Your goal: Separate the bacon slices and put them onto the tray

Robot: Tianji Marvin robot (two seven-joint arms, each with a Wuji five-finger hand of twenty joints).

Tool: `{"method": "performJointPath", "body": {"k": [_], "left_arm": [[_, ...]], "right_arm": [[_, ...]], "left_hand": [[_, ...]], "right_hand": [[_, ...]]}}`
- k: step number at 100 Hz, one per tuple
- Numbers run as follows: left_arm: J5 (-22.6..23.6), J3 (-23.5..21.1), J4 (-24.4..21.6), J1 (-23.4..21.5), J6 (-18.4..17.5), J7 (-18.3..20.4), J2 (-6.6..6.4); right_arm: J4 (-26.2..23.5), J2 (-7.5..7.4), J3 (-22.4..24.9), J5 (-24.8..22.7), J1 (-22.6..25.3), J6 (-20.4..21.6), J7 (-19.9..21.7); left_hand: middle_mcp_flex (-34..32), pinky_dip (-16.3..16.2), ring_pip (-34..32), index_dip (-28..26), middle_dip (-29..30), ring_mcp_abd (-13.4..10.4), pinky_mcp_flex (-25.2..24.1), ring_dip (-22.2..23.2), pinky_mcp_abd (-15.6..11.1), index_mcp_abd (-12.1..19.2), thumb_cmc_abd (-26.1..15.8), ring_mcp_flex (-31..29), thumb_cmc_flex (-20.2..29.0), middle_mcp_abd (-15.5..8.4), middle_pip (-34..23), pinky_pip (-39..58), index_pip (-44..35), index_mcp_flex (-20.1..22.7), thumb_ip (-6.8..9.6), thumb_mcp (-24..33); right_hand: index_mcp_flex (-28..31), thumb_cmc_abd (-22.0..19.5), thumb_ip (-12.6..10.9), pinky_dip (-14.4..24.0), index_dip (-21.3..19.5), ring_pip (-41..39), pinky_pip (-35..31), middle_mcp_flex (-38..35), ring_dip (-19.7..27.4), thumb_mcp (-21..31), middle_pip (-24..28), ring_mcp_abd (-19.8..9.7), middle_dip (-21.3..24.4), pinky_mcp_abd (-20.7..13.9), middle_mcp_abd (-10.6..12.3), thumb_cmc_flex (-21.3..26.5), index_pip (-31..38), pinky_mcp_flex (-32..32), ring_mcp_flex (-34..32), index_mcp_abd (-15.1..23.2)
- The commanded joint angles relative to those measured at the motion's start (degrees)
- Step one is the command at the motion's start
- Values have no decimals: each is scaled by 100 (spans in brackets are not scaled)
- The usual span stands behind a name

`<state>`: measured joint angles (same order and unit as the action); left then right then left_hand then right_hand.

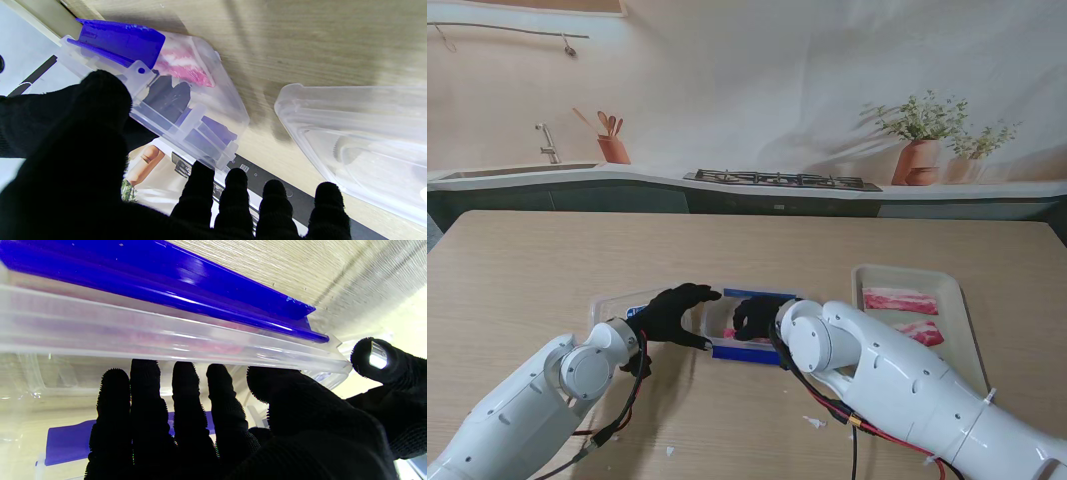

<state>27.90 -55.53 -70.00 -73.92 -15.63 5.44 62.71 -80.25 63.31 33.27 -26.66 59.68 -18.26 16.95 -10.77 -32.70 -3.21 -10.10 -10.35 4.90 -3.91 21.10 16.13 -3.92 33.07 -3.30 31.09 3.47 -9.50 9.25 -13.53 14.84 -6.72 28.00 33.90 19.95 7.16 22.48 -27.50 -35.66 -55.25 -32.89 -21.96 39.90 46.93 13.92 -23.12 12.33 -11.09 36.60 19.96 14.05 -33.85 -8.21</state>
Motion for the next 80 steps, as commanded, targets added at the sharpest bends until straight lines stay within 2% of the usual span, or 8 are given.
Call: {"method": "performJointPath", "body": {"k": [1, 44, 65, 80], "left_arm": [[1, 5, -13, -9, 24, 88, 4], [2, -1, -10, -13, 27, 84, 4], [-1, 7, -5, -7, 25, 86, 5], [-7, -2, -8, -12, 30, 82, 6]], "right_arm": [[-85, 8, 8, 38, 117, -25, 146], [-316, -31, 219, 51, 240, -57, 195], [-327, -84, 162, -103, 164, 7, 319], [-271, -66, 98, -138, 115, -23, 282]], "left_hand": [[18, 65, 20, -28, 54, -137, -67, 59, 35, -127, -54, 117, -10, -177, 19, -215, 1, 62, 180, -8], [18, 67, 22, -26, 57, -136, -70, 60, 34, -129, -52, 119, -6, -178, 22, -217, 4, 60, 180, -9], [18, 67, 24, -24, 56, -141, -70, 60, 36, -148, -56, 119, -5, -171, 21, -217, 8, 50, 181, -9], [16, 68, 23, -23, 55, -132, -73, 61, 32, -157, -63, 118, -1, -171, 18, -217, 10, 54, 181, -8]], "right_hand": [[91, -73, -250, 169, 41, -1048, -310, -287, -394, -1, 457, 48, -179, 91, -42, -11, 88, 83, -989, -167], [177, 28, -233, 456, 66, -2052, -770, -399, -831, 163, 992, 45, -732, 59, 66, 69, 181, 191, -1158, -174], [182, 292, -183, 660, 31, -2614, -951, -365, -1160, 379, 1235, -147, -1148, -41, 217, 26, 243, 154, -1130, -114], [295, 362, -162, 767, -58, -2812, -1012, -348, -1303, 462, 1331, -193, -1384, -90, 288, 10, 370, 93, -1060, -47]]}}
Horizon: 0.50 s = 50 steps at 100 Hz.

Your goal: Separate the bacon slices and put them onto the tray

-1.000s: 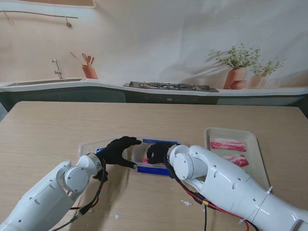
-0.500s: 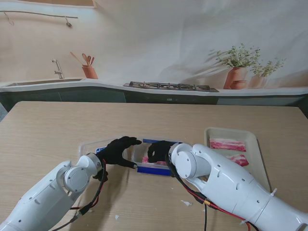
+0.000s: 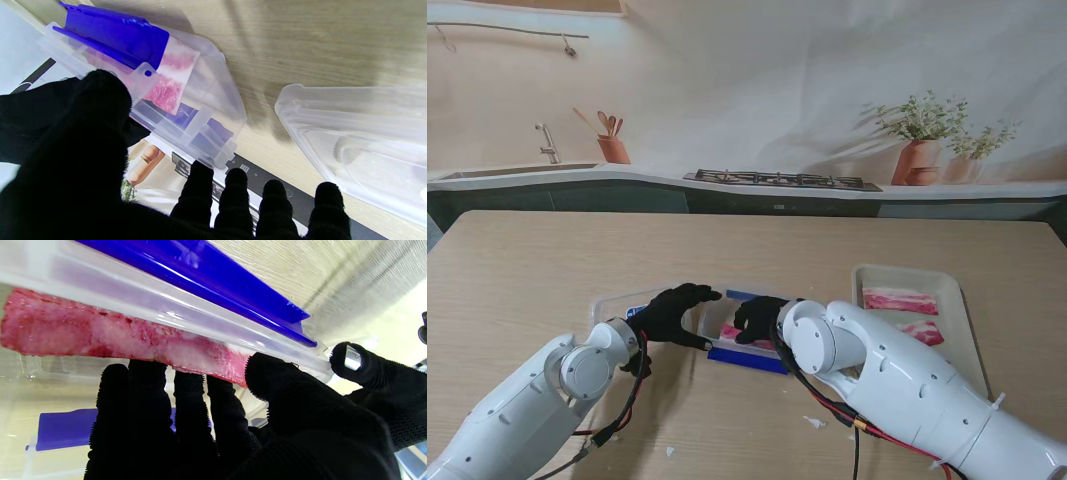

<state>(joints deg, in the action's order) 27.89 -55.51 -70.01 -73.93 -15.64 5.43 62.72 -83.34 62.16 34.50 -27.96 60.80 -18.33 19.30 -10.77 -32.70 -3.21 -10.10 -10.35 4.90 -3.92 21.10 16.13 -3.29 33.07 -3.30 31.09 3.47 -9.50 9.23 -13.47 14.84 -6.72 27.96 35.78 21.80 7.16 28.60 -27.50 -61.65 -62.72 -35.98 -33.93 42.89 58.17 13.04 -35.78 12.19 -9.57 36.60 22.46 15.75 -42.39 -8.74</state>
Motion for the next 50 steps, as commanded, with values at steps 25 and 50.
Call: {"method": "performJointPath", "body": {"k": [25, 50], "left_arm": [[-5, -2, -3, -8, 24, 85, 5], [-4, -7, -2, -9, 19, 82, 5]], "right_arm": [[139, 11, -173, -221, -131, 175, 120], [261, 14, -341, -546, -253, 428, 14]], "left_hand": [[17, 67, 22, -23, 53, -128, -73, 61, 40, -218, -72, 117, -6, -165, 17, -215, 4, 59, 181, -4], [13, 66, 22, -24, 50, -135, -69, 62, 39, -212, -62, 117, -17, -173, 11, -214, 1, 59, 180, -3]], "right_hand": [[356, 596, -79, 242, -347, -154, -293, -33, -116, 458, 122, -262, -235, -165, 380, 21, 461, -52, -186, 469], [293, 1107, 557, 270, 45, -27, -289, -388, -44, 509, 10, -404, -75, -221, 550, 622, 1792, 31, -355, 981]]}}
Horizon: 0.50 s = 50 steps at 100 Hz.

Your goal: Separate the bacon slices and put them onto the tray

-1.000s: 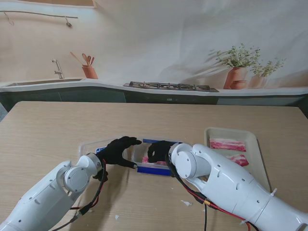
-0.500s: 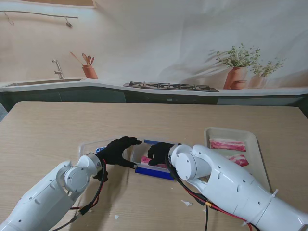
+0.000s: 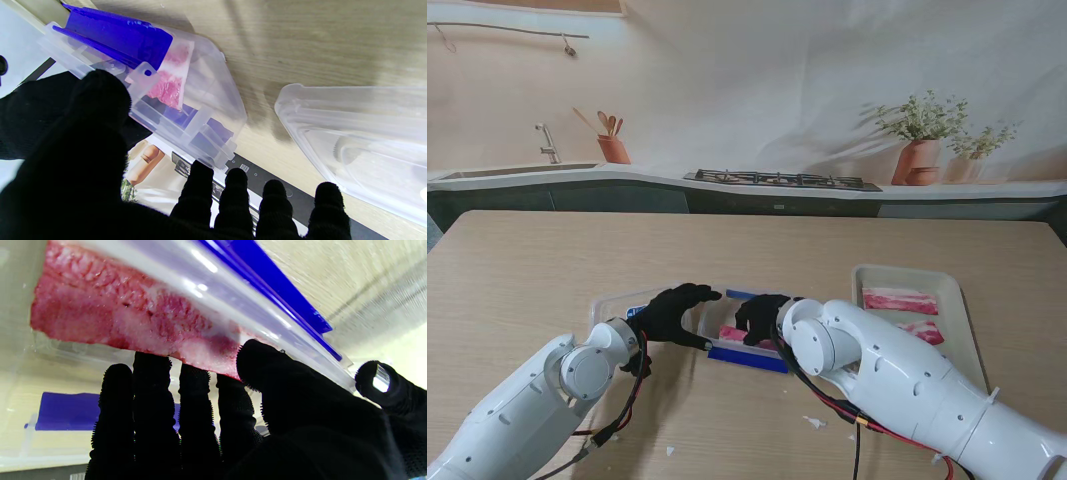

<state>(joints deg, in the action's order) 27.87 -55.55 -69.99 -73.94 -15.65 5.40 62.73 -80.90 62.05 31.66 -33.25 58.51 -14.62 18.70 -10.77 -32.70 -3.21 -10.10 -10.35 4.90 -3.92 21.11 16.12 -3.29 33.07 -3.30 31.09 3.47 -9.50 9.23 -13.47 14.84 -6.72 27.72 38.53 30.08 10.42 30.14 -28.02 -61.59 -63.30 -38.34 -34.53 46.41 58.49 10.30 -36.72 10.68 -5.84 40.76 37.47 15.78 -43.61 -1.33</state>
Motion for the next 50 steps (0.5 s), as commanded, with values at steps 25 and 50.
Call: {"method": "performJointPath", "body": {"k": [25, 50], "left_arm": [[-1, -11, -9, -16, 23, 83, 4], [-4, -13, -14, -18, 26, 87, 3]], "right_arm": [[21, 28, -156, -24, -72, 36, 93], [39, 33, -142, 11, -69, 85, 86]], "left_hand": [[14, 68, 23, -22, 52, -140, -72, 61, 34, -214, -53, 117, -16, -178, 14, -216, 4, 59, 178, 18], [14, 67, 23, -22, 51, -139, -73, 62, 33, -223, -62, 117, -12, -171, 13, -216, 4, 65, 178, 18]], "right_hand": [[-176, 484, 344, 134, -373, -362, -268, -304, -185, 200, 396, -251, -507, -97, 304, 400, 1455, 21, -286, 561], [226, 491, 362, 168, -718, -444, -286, -721, -218, 237, 422, -238, -764, -32, 302, 478, 1652, 75, -498, 683]]}}
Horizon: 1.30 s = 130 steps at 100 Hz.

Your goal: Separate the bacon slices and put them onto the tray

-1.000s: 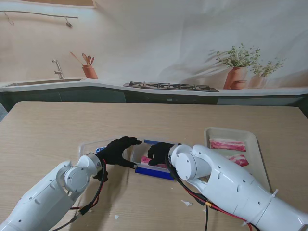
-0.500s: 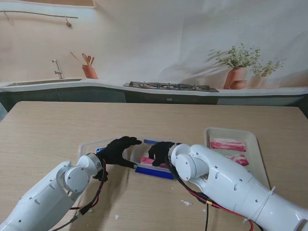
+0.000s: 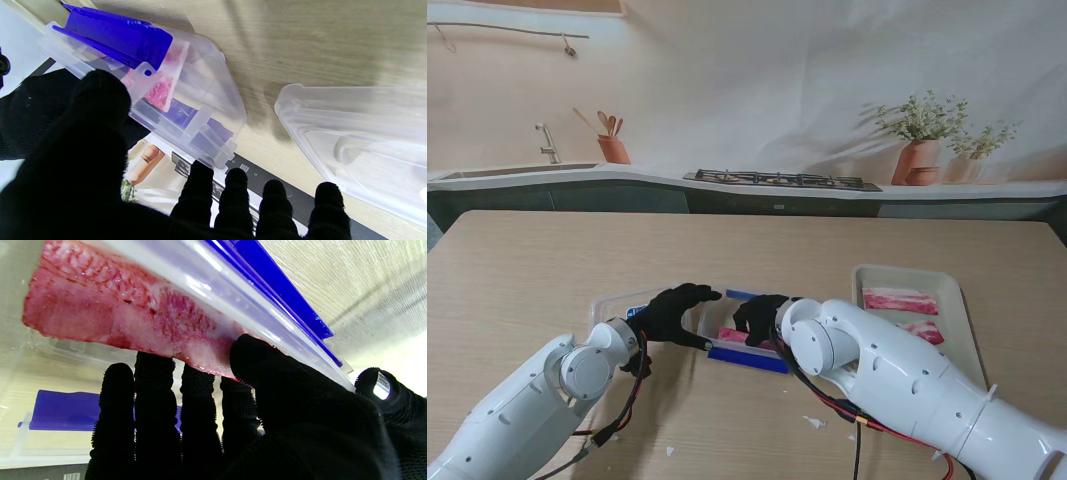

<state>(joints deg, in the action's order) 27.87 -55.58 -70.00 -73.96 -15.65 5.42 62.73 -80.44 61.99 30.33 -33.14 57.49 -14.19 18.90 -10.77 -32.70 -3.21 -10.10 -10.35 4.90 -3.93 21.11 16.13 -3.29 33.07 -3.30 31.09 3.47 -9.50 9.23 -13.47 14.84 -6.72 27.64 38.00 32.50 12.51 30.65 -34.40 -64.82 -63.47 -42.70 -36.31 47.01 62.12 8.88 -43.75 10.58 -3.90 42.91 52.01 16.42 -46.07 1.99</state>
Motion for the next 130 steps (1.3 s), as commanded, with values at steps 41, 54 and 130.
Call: {"method": "performJointPath", "body": {"k": [41, 54, 130], "left_arm": [[-3, -22, -22, -28, 27, 80, 4], [-6, -19, -24, -27, 32, 89, 2], [-29, -31, -34, -43, 34, 82, 7]], "right_arm": [[-54, -5, 266, -458, 153, 602, -136], [-218, -62, 413, -682, 201, 755, -77], [-1373, -266, 2040, -1679, 1036, 1916, 111]], "left_hand": [[16, 67, 25, -20, 50, -130, -76, 61, 30, -228, -70, 119, -14, -163, 12, -217, 8, 67, 179, 14], [13, 67, 24, -20, 48, -135, -75, 61, 32, -229, -72, 117, -18, -172, 8, -216, 10, 67, 178, 7], [11, 64, 25, -15, 48, -146, -78, 62, 28, -246, -109, 113, -26, -179, 8, -215, 19, 59, 178, -29]], "right_hand": [[818, 146, 206, 111, 209, 167, -253, -964, 122, 254, -423, -16, 59, -4, -88, 475, 226, 94, -703, 358], [674, -72, 203, 146, -19, 38, -230, -810, 30, 257, -352, 24, -79, -7, -220, 548, 259, -27, -556, 182], [556, -277, 182, 277, -473, -112, -176, -649, -99, 417, -230, 7, -197, 16, -289, 498, 238, -132, -395, 58]]}}
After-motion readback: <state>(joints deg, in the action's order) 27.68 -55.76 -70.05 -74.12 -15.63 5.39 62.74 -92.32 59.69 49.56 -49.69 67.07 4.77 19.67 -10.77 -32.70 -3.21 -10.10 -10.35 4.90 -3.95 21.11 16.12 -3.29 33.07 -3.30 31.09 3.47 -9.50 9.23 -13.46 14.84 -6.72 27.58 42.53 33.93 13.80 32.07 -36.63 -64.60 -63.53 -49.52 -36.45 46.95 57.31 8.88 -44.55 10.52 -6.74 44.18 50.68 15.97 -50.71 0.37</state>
